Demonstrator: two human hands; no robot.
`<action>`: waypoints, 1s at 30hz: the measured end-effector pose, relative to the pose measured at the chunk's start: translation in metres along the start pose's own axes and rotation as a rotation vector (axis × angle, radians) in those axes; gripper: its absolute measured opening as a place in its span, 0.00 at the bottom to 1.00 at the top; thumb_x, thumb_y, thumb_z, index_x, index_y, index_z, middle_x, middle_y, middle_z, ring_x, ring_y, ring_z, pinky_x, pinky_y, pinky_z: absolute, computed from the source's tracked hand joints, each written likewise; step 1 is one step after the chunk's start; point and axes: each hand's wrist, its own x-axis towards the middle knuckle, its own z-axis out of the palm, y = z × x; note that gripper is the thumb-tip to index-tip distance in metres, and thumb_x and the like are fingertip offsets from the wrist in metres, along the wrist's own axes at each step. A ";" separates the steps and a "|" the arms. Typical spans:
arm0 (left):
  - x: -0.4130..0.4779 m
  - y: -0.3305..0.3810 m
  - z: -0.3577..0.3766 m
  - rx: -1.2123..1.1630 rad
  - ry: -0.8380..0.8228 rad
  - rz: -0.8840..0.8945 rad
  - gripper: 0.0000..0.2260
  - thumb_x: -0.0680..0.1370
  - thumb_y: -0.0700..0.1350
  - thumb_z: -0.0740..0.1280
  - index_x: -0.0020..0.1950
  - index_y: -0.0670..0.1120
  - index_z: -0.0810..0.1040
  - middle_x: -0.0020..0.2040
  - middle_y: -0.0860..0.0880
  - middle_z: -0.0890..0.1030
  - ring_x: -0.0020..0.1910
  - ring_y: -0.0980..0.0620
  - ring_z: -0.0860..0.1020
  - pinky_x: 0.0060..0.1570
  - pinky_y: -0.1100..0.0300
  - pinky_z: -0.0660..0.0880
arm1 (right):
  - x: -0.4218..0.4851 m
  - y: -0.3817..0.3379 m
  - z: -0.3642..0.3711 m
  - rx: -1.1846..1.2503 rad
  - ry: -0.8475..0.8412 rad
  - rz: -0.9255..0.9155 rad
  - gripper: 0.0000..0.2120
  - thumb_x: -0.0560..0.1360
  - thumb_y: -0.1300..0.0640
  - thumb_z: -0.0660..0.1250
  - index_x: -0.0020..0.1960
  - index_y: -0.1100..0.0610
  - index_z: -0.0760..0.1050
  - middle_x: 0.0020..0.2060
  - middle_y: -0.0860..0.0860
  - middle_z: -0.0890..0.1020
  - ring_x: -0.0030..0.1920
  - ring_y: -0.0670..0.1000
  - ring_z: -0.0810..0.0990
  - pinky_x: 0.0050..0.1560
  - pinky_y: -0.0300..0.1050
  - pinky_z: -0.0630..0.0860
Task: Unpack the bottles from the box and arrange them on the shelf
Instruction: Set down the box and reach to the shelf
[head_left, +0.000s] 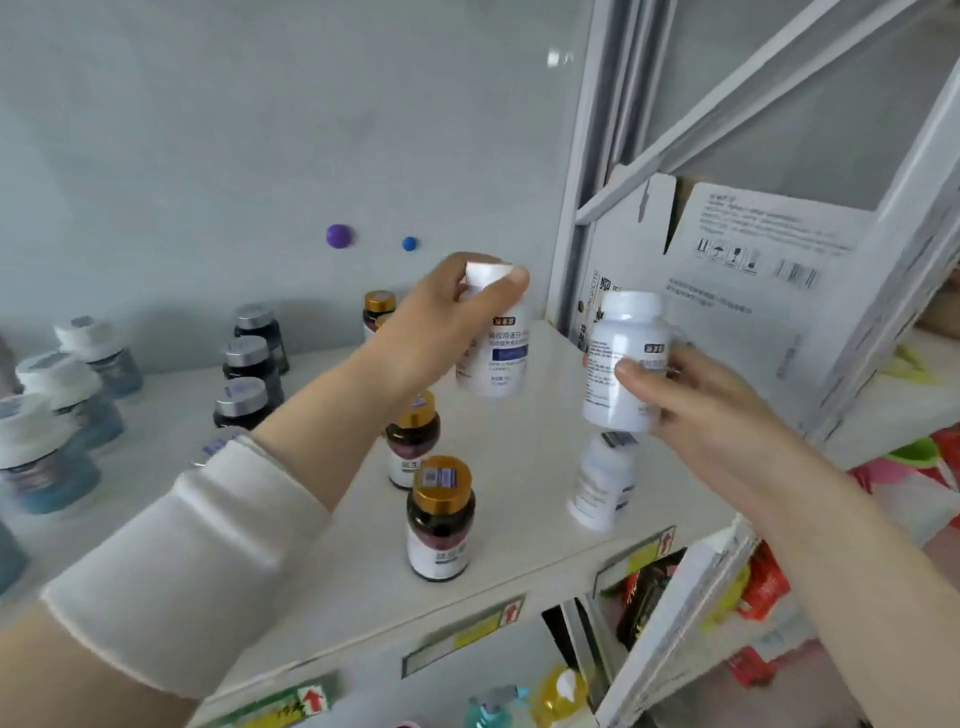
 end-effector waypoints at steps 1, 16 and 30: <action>0.014 -0.002 0.005 0.024 0.010 -0.014 0.13 0.78 0.55 0.60 0.60 0.51 0.71 0.47 0.55 0.78 0.43 0.59 0.77 0.40 0.67 0.71 | 0.015 0.002 -0.007 -0.028 -0.008 0.000 0.23 0.60 0.50 0.70 0.55 0.55 0.77 0.51 0.52 0.83 0.54 0.51 0.81 0.56 0.47 0.77; 0.199 -0.093 0.015 0.403 -0.025 -0.239 0.16 0.74 0.49 0.70 0.59 0.46 0.74 0.48 0.52 0.75 0.47 0.53 0.73 0.40 0.64 0.69 | 0.189 0.080 -0.017 -0.256 -0.194 0.088 0.23 0.66 0.64 0.75 0.58 0.55 0.71 0.53 0.53 0.80 0.50 0.50 0.80 0.50 0.41 0.77; 0.256 -0.139 0.023 0.535 -0.052 -0.267 0.18 0.72 0.47 0.71 0.59 0.45 0.73 0.51 0.51 0.74 0.49 0.51 0.72 0.47 0.60 0.67 | 0.237 0.122 0.000 -0.385 -0.138 0.068 0.25 0.65 0.61 0.77 0.55 0.51 0.67 0.45 0.40 0.75 0.50 0.47 0.77 0.46 0.36 0.73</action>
